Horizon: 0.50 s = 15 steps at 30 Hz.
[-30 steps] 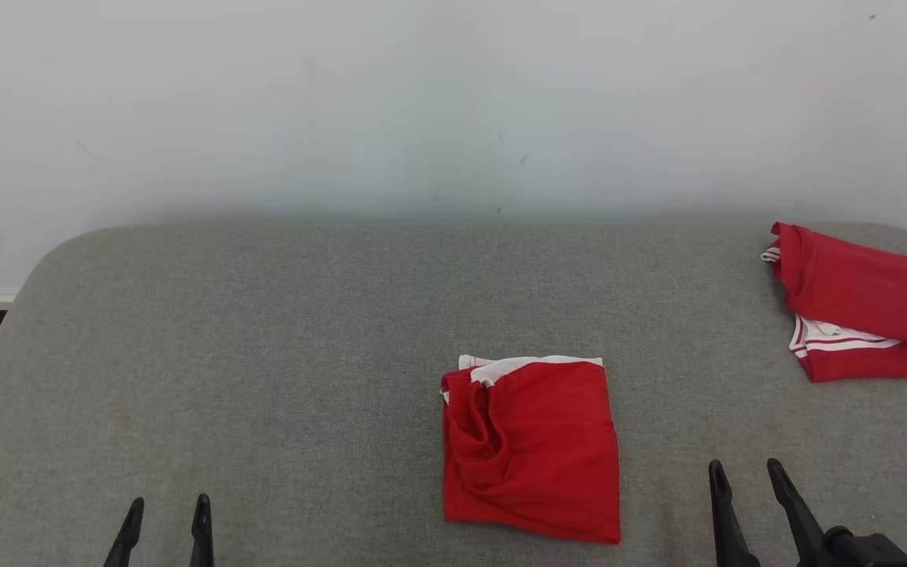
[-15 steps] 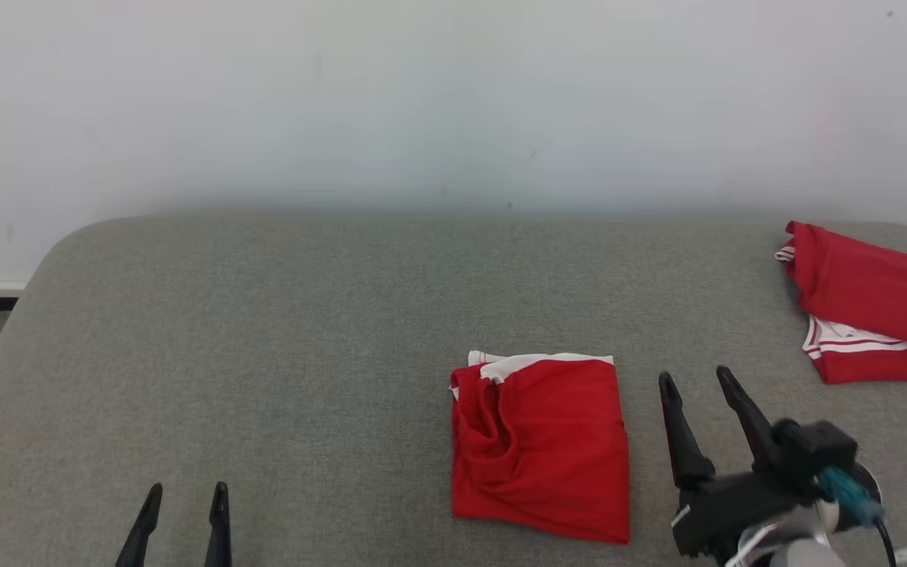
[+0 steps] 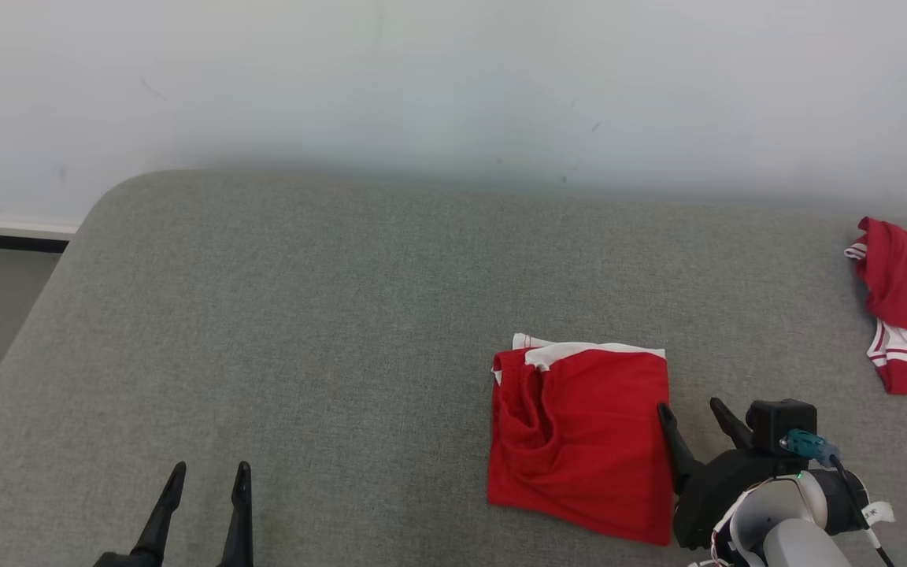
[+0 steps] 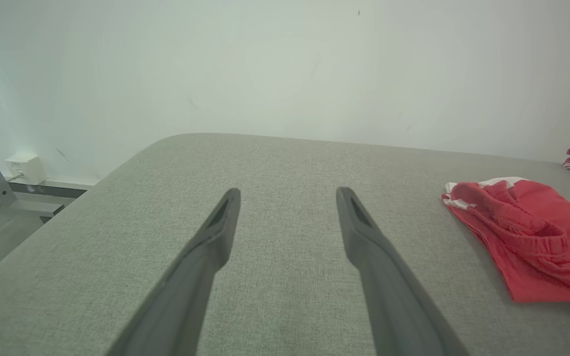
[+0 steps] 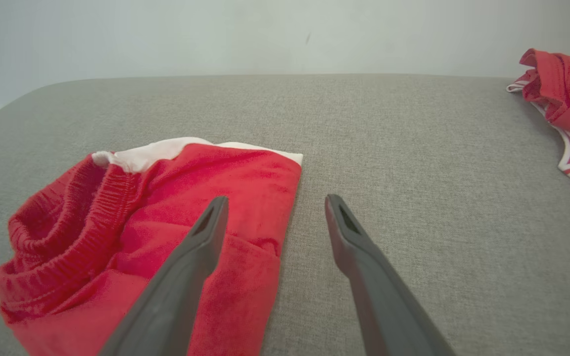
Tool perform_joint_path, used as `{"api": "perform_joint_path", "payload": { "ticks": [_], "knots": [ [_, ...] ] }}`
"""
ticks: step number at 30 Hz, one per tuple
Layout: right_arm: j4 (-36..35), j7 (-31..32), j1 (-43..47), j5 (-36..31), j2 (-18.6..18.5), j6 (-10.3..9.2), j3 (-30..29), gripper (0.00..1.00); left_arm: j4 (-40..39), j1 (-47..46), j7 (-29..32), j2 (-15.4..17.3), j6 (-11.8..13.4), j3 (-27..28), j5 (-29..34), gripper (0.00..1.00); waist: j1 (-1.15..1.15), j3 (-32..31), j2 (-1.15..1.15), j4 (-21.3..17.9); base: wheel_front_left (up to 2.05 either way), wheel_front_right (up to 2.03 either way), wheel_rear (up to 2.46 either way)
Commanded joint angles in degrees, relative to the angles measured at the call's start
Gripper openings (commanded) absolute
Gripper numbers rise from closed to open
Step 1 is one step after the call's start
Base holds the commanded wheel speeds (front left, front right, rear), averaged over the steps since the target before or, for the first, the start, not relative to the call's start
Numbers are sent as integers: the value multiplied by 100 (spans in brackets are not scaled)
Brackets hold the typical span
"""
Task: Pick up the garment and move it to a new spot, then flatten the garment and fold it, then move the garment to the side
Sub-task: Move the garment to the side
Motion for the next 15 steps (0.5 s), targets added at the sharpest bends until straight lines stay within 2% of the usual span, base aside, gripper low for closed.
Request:
{"api": "perform_joint_path", "payload": {
  "ticks": [1, 11, 12, 13, 15],
  "knots": [
    [199, -32, -127, -83, 22, -12, 1, 100, 10, -97, -15, -7, 6, -18, -34, 100, 0, 161, 0, 117, 0, 0, 0],
    [1511, -77, -525, -14, 104, -12, 279, 100, 89, -252, -15, 91, 6, 4, -84, 100, 0, 300, 0, 181, 0, 0, 0],
    [1609, -69, -533, 53, 115, -12, 314, 42, 89, -254, -15, 91, 6, 21, -84, 100, 0, 304, 0, 171, 0, 0, 0],
    [1682, -101, -545, 115, 125, -12, 350, 0, 94, -260, -15, 86, 6, 34, -78, 100, 0, 308, 0, 159, 0, 0, 0],
    [1814, -135, -615, 183, 135, -12, 447, 0, 103, -263, -15, 71, 6, 52, -67, 100, 0, 314, 0, 125, 0, 0, 0]
  ]
}}
